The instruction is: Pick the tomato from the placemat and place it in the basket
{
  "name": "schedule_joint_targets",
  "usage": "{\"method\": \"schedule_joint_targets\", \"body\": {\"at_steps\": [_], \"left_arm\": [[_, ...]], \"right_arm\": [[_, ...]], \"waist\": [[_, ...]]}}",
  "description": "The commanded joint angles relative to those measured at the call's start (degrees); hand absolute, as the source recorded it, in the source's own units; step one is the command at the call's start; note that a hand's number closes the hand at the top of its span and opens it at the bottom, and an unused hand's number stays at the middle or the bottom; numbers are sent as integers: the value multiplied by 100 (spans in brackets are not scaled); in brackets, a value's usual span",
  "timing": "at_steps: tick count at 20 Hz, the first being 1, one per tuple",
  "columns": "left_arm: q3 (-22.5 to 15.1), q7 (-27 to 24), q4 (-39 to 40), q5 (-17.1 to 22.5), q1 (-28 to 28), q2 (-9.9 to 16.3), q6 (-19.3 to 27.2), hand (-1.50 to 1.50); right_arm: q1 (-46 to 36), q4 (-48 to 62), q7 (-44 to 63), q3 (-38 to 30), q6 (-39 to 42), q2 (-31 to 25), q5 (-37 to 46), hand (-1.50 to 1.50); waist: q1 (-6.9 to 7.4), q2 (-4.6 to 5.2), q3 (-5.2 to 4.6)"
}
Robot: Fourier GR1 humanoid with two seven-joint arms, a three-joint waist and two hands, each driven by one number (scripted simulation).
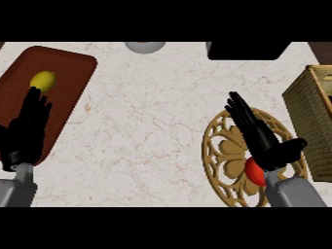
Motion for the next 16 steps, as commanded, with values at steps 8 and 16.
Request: {"method": "schedule_joint_targets", "body": {"at_steps": [8,16], "left_arm": [[-1037,-793,-610,-809,-127,718,-1466,0],[-1069,-877,-652,-905,-229,508,-1620,0]], "right_arm": [[795,-877,-1657,-1490,562,-284,-953,150],[1391,-2176,-48,-555,-2279,297,1000,-150]], "waist": [[-183,-142,150],[16,-105,126]]}}
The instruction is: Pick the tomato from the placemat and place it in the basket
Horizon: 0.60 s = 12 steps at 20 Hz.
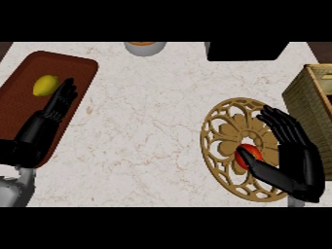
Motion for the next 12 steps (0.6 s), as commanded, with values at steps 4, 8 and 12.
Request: {"method": "schedule_joint_targets", "body": {"at_steps": [4,8,12], "left_arm": [[-30,88,73,-31,-95,-12,-134,0],[-47,-114,139,-153,64,-37,-97,0],[132,-341,242,-56,178,92,-279,0]], "right_arm": [[376,-843,1873,-229,-1409,-1091,1535,-150],[719,-1472,3320,-704,-1075,-2386,1909,-150],[952,-1806,4224,-953,304,-3695,1540,-150]], "waist": [[-56,-5,-23],[-110,-11,-40],[-26,7,-33]]}}
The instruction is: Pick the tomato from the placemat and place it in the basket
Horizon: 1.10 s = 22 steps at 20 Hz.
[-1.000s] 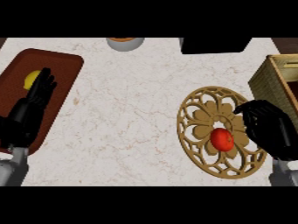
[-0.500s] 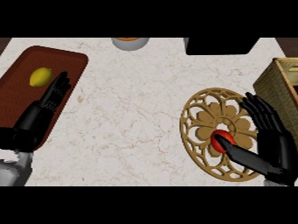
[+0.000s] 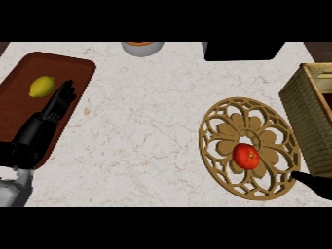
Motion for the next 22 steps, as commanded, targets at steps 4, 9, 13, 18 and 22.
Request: {"method": "schedule_joint_targets", "body": {"at_steps": [4,9,13,18,22], "left_arm": [[-188,-42,1,-163,89,-154,-7,0],[114,-72,71,-69,-15,-41,-216,0],[151,394,32,-156,-408,-204,-209,0],[198,-184,351,-474,-133,-489,-317,0],[385,188,32,-395,-178,-433,-456,0]], "right_arm": [[331,-1001,1581,-658,1949,-1688,-1403,-150],[840,-1293,1777,-1774,2887,-1970,-2773,-150],[1483,-1606,1896,-2765,3358,-1629,-3005,-150],[1786,-1476,1684,-3260,4095,-793,-2708,-150],[1841,-1662,1486,-2989,4012,80,-2097,-150]], "waist": [[6,-7,25],[9,-1,40],[14,5,44],[105,24,45],[136,23,47]]}}
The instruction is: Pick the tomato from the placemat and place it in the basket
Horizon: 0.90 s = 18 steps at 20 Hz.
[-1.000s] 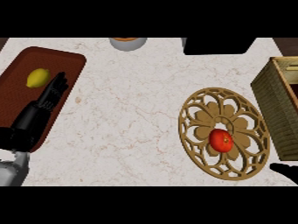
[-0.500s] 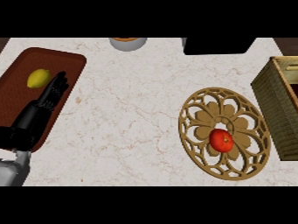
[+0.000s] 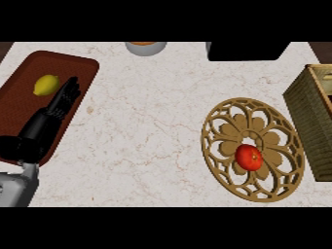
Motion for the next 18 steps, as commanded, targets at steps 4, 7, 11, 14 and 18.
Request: {"method": "schedule_joint_targets", "body": {"at_steps": [4,7,11,14,18], "left_arm": [[-31,460,-334,-267,-112,-265,34,0],[397,244,-193,-38,34,-15,-364,0],[136,84,-13,-404,21,-425,-243,0],[335,286,-239,-296,68,-297,-422,0],[520,61,-140,-454,212,-384,-536,0]], "right_arm": [[-409,121,-153,658,-159,1165,987,-150],[-499,344,-401,1089,-221,1616,1762,-150],[-1113,1025,-731,1699,-520,2076,2678,-150],[-1123,1192,-1012,2254,-807,2570,3491,-150],[-632,1170,-1477,2390,-896,2954,3995,-150]], "waist": [[81,19,4],[101,19,3],[108,27,2],[114,24,3],[72,14,2]]}}
